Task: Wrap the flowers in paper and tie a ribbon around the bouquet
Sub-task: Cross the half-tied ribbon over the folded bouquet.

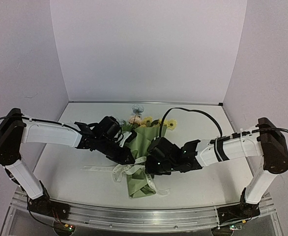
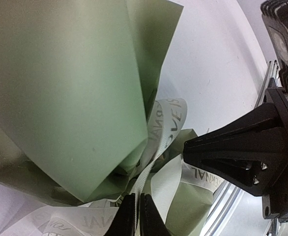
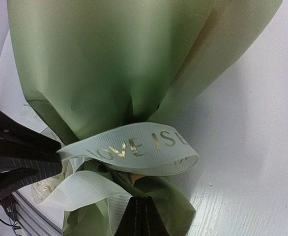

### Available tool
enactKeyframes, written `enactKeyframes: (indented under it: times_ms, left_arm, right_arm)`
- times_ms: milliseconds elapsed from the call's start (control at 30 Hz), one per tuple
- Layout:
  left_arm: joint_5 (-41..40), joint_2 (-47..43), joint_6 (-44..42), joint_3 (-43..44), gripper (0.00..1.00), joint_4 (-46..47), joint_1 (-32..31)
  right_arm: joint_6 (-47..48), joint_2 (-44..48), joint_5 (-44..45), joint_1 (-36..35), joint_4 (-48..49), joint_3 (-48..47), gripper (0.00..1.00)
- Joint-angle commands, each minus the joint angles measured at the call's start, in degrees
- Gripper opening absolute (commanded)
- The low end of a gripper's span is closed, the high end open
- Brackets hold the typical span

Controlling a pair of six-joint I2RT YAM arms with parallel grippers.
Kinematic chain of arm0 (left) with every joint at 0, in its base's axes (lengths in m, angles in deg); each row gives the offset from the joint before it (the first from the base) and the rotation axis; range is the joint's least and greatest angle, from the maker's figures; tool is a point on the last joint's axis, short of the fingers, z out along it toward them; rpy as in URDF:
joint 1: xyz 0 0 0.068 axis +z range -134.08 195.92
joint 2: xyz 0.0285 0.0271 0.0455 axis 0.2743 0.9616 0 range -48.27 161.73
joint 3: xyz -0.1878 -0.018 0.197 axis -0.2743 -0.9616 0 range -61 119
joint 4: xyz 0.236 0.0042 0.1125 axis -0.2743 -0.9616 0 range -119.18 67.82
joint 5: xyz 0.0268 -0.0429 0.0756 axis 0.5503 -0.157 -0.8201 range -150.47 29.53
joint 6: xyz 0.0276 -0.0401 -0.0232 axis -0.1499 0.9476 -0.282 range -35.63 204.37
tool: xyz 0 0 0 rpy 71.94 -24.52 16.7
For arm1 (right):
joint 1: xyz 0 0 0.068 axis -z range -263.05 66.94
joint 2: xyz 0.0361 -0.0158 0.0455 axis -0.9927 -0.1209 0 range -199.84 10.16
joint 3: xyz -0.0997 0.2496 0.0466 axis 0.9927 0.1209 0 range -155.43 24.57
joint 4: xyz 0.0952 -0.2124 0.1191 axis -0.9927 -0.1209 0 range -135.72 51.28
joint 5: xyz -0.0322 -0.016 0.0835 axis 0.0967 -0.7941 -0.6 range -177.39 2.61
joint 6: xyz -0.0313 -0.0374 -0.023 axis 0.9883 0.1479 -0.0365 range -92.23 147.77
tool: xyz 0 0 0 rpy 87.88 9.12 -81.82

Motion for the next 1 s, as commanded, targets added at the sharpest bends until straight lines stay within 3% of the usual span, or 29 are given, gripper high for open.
enactKeyframes:
  times_ms: [0, 500, 967]
  left_arm:
    - [1.10, -0.46, -0.70, 2.29, 0.01, 0.25, -0.51]
    - [-2.52, -6.84, 1.79, -1.25, 0.00, 4.30, -0.60]
    - [5.15, -8.54, 2.03, -5.48, 0.00, 10.00, -0.61]
  right_arm:
    - [-1.04, -1.18, 0.91, -0.10, 2.21, -2.15, 0.00]
    - [-4.93, 0.86, 2.83, 0.91, 4.69, 1.50, 0.00]
    - [-5.06, -1.40, 4.71, 1.67, 11.24, -1.32, 0.00]
